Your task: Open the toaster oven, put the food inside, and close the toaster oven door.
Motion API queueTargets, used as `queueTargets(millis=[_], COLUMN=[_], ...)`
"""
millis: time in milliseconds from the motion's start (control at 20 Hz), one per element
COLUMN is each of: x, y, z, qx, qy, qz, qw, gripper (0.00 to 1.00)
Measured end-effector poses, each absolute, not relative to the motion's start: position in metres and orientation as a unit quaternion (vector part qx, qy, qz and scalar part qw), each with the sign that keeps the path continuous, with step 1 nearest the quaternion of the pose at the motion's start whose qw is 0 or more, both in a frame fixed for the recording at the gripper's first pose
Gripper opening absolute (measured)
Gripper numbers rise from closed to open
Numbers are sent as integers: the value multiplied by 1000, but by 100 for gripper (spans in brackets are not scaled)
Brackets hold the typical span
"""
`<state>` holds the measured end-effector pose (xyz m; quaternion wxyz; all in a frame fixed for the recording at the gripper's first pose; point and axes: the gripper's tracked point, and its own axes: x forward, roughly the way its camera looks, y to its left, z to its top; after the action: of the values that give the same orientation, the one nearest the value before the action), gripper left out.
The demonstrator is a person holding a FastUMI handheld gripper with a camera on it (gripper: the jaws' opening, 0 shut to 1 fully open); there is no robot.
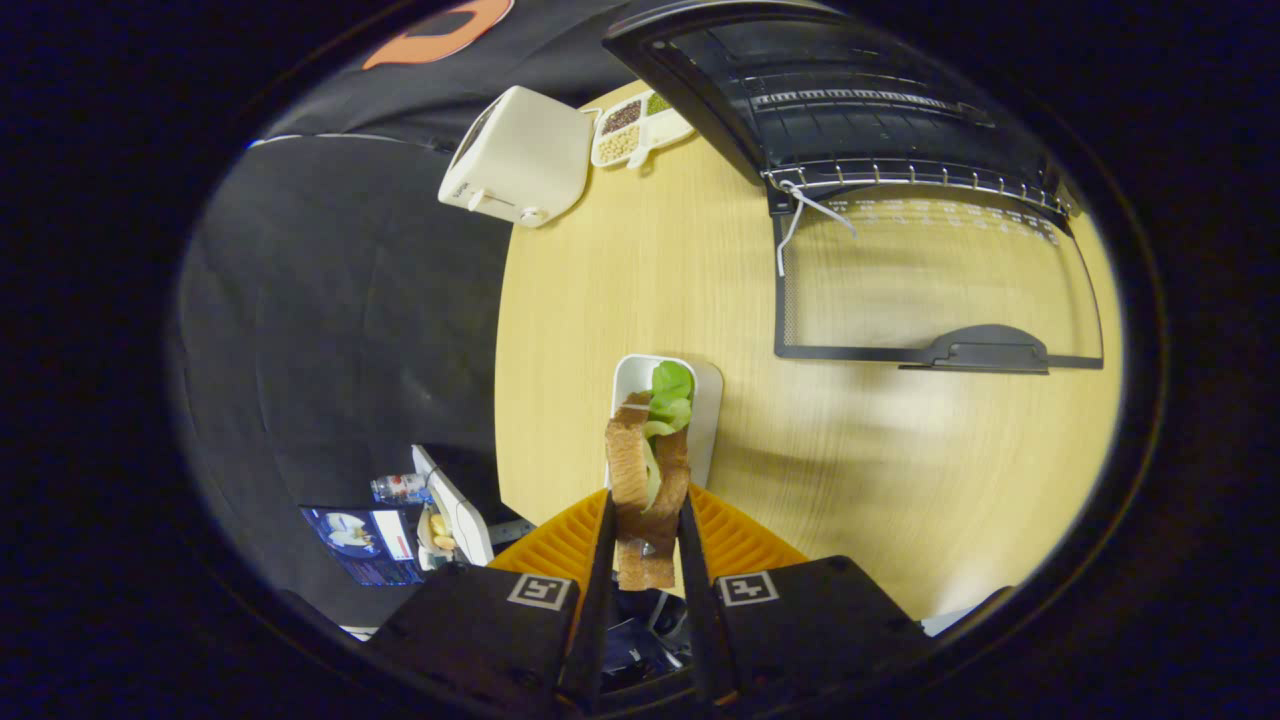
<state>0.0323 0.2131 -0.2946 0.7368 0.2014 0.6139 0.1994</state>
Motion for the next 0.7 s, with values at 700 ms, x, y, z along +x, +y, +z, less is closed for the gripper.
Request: queueTargets(millis=[700], x=[86], y=[84], z=[-185], qx=[478], qy=[351], qz=[154], qw=[790], gripper=[33])
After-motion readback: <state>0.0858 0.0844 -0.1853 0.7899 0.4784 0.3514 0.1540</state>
